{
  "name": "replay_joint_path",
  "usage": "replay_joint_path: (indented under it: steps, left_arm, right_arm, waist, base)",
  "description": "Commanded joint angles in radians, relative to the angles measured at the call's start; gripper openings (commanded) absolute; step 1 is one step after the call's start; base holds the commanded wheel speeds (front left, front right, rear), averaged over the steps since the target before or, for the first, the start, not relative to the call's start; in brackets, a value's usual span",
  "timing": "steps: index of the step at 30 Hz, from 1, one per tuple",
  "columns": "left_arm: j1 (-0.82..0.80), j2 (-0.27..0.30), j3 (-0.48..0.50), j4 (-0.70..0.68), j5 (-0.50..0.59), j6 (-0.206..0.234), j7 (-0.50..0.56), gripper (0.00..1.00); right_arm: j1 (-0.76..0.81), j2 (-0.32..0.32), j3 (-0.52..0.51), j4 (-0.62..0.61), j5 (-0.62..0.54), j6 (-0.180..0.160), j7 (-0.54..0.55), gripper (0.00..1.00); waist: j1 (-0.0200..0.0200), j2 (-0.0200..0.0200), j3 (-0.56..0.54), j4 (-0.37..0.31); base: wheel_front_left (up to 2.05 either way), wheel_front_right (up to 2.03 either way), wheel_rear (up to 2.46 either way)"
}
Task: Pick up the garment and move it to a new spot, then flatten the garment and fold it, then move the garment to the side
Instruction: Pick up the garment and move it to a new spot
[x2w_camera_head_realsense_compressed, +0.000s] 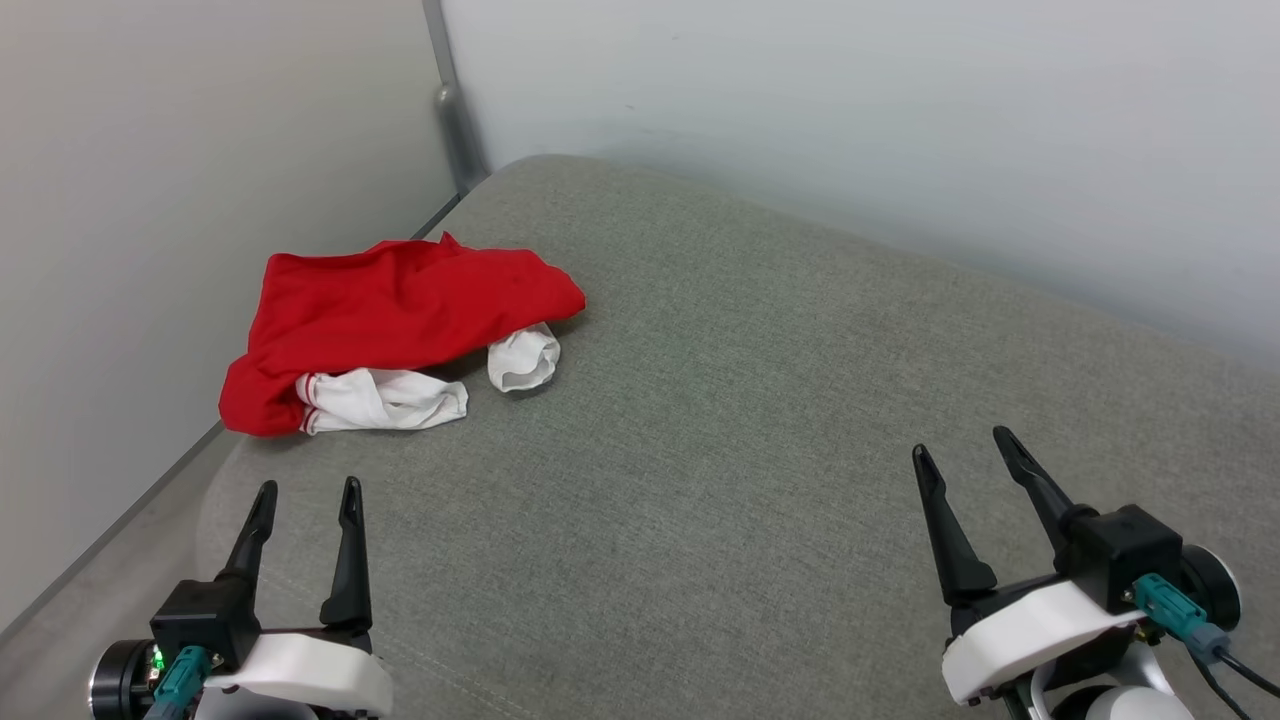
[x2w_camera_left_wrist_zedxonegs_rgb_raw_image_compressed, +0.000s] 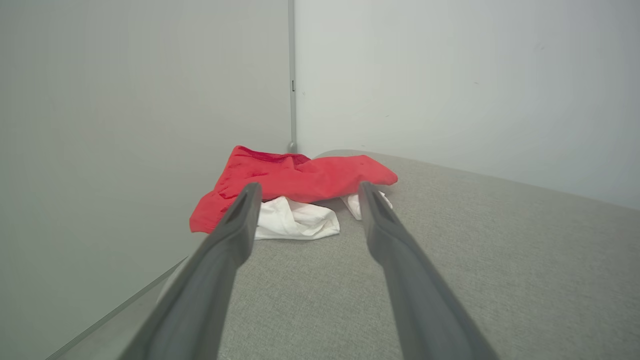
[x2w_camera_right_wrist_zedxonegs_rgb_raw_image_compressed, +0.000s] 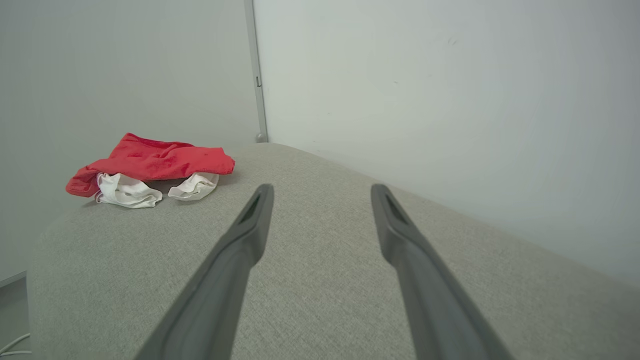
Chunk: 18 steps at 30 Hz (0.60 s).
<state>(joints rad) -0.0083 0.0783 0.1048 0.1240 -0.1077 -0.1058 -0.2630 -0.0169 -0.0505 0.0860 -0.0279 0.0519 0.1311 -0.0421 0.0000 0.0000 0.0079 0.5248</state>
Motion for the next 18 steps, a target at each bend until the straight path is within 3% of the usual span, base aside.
replay_joint_path:
  steps: [1, 11, 18]
  left_arm:
    - [0.007, -0.002, 0.005, -0.003, 0.001, -0.003, -0.003, 1.0]
    - [-0.062, 0.017, 0.005, 0.035, 0.016, -0.01, -0.003, 1.0]
    - [-0.222, 0.061, 0.04, 0.125, -0.032, -0.015, -0.003, 1.0]
  right_arm:
    - [-0.018, 0.0, 0.002, 0.004, -0.004, -0.001, -0.002, 1.0]
    - [-0.009, 0.0, -0.033, 0.002, -0.009, -0.001, -0.003, 1.0]
    - [-0.049, 0.0, -0.039, -0.047, -0.039, -0.001, 0.031, 1.0]
  waist:
    - [0.0, 0.0, 0.003, 0.002]
    - [0.0, 0.0, 0.027, -0.001]
    - [0.0, 0.0, 0.131, -0.076]
  base:
    - [0.0, 0.0, 0.0]
    - [0.0, 0.0, 0.0]
    - [0.0, 0.0, 0.0]
